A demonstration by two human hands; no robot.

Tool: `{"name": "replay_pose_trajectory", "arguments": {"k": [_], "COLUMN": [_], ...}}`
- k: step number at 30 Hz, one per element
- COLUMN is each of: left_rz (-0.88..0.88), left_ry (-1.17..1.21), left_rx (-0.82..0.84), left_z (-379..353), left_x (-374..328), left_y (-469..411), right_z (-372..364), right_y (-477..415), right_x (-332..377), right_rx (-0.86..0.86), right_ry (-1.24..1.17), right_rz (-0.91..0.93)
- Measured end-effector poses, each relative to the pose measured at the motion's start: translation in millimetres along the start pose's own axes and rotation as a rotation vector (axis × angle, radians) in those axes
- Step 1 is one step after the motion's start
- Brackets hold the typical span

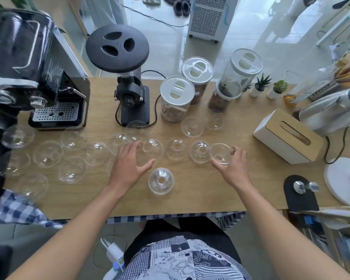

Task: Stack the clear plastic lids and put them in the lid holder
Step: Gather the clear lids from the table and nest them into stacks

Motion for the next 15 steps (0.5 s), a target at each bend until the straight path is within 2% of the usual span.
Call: {"name": "replay_pose_trajectory", "arguments": {"k": [3,6,10,15], "left_rz": [-0.07,-0.153,-0.193,-0.183], "left_ry": [0.114,0.129,0.087,0.058], "left_rx": [0.056,0.144,0.176,0.22], "left_z": [2.8,-10.0,-28.7,-45.1], "left_x": [-2.4,-7.6,-4.1,5.4], "left_y": [24.3,51.3,70.5,75.8], "right_z": [-9.4,-27.6,-54.0,-72.0], "right_y": [25.8,51.1,81.0,102.0], "right_x": [16.9,37.0,62.7,85.2], "right_rx": [0.049,0.147,0.286,0.325], "right_ry": [-0.037,-0.03,0.07,0.258], "right_rz": [0.065,0.139,0.259,0.37]}}
Point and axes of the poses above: each hand's wrist, its own y-axis away from the middle knuckle, its own z-axis out of the back of the hand, x = y × z, the point moved 8 cm from there along -y, towards the middle knuckle, and after that the axes turned 4 degrees about -x, right-handed, at the moved point
